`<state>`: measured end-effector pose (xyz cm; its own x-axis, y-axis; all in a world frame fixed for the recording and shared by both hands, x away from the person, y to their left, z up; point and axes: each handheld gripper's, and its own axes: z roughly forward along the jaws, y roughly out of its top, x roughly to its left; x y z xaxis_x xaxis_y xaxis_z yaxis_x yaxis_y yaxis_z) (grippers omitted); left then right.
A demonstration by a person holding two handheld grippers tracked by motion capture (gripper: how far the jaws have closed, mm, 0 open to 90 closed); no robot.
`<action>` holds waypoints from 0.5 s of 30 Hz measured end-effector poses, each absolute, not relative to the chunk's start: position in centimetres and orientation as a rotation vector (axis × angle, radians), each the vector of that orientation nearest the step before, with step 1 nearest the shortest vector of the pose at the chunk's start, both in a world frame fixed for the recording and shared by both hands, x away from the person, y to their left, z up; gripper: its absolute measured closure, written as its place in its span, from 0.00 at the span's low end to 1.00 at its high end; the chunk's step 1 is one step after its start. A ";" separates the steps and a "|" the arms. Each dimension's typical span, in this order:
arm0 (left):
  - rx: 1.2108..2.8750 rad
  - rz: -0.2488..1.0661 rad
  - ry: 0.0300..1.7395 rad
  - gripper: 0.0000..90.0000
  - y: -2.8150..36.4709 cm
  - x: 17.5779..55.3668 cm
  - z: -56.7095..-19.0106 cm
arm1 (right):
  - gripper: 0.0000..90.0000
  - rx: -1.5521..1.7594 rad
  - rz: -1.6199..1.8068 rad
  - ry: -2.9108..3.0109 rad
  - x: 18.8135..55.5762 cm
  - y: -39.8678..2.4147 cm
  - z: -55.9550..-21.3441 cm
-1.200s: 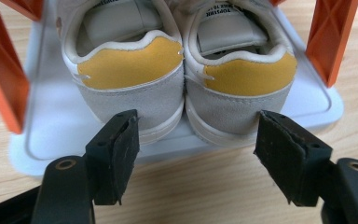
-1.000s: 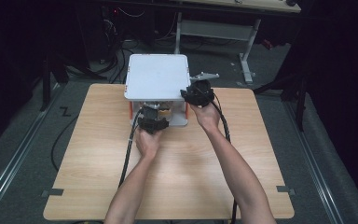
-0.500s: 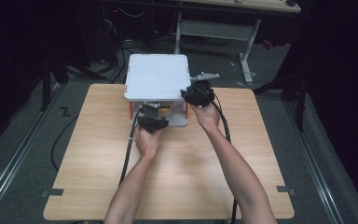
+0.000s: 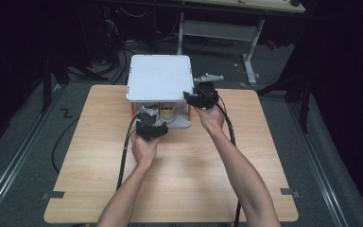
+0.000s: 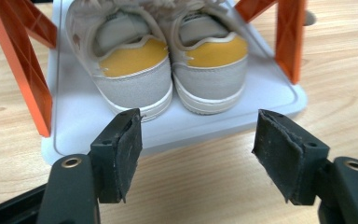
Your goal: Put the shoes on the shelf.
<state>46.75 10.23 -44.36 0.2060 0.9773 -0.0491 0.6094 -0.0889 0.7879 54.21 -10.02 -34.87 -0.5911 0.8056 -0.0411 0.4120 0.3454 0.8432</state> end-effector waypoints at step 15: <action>1.784 0.659 1.396 0.33 11.4 44.0 -42.7 | 0.58 1.130 1.274 2.090 50.8 -16.7 -34.8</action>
<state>44.04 11.38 -42.67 0.2679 0.9618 -0.0558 0.5681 -0.1109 0.8154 50.77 -16.69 -34.80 -0.5682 0.8218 0.0423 0.4143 0.2413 0.8776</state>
